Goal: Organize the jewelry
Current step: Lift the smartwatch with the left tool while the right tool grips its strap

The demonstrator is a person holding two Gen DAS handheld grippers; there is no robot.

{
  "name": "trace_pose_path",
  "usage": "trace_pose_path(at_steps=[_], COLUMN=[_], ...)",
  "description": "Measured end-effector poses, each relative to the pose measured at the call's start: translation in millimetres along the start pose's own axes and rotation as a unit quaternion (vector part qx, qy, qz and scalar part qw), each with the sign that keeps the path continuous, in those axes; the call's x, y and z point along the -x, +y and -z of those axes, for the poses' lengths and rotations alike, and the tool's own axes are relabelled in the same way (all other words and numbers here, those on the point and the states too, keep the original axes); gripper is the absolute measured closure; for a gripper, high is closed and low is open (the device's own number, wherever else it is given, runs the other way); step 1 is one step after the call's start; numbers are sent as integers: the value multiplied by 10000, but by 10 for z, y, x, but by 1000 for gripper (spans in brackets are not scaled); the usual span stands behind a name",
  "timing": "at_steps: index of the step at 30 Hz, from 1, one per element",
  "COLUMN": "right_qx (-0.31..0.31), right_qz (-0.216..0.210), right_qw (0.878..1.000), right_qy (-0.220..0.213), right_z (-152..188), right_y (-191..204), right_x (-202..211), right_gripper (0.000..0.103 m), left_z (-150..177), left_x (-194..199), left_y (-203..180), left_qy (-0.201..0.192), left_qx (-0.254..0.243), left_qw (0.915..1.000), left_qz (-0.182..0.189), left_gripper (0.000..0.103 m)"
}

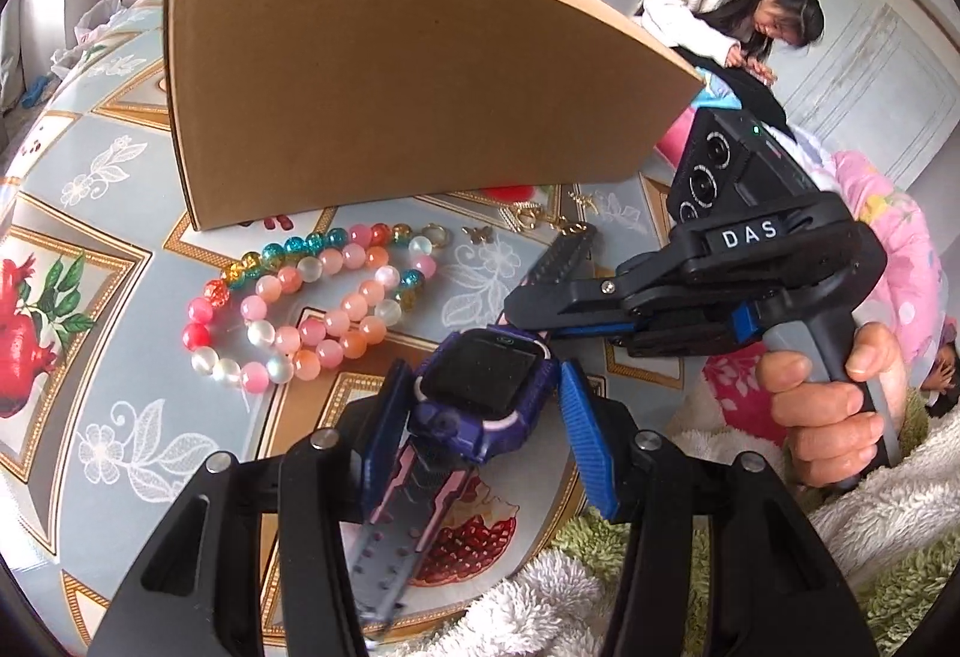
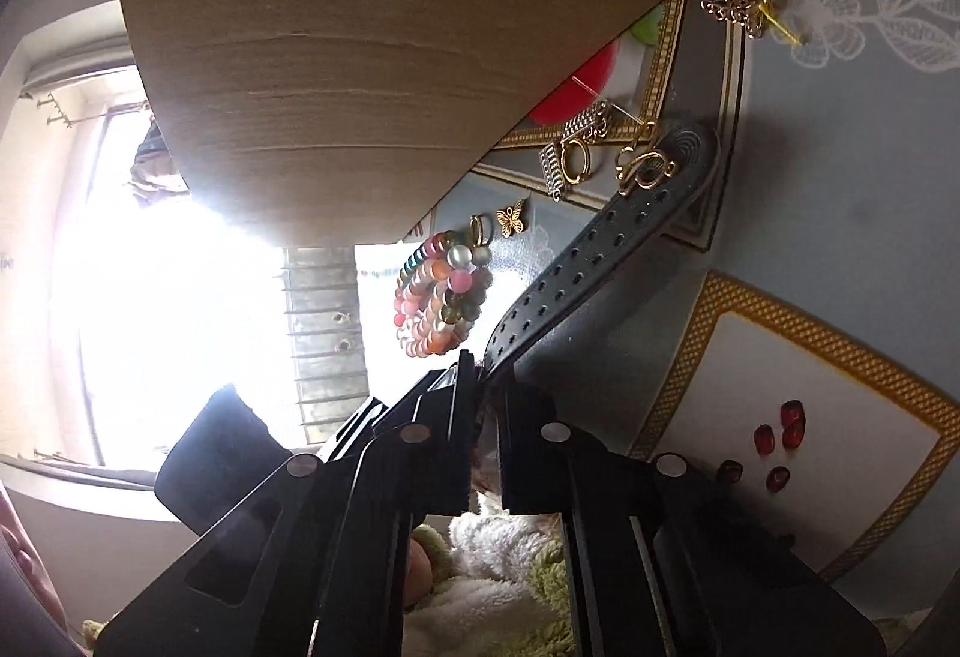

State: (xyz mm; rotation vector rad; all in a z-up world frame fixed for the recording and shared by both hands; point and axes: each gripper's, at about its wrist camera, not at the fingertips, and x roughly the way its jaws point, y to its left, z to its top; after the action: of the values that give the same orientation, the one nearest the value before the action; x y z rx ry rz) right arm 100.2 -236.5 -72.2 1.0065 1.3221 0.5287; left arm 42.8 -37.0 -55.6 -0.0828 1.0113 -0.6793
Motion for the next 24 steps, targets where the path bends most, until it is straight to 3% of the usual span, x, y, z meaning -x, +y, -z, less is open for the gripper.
trace_pose_path(at_steps=[4,6,11,14,24], right_qx=[-130,-148,-422,-506,-674], right_qz=[-261,-158,-355,-673,-1606], right_qw=[9996,9997,9984,9964,9845], right_qy=[21,-62,-127,-42,199], right_z=[-13,-29,-87,-102,20], right_y=[-46,-65,-214,-274,-178], right_x=[77,114,196,264,51], right_gripper=[102,102,102,102,102], left_z=[5,42,152,179,107], left_x=[34,53,133,133,-12], left_y=[-101,-122,-118,-147,-278], left_qy=[101,150,248,289,260], left_qx=[-144,-208,-336,-479,-667], left_qw=[9997,9991,9969,9952,9947], left_qz=[-167,-323,-667,-801,-735], left_gripper=[53,53,53,53,53])
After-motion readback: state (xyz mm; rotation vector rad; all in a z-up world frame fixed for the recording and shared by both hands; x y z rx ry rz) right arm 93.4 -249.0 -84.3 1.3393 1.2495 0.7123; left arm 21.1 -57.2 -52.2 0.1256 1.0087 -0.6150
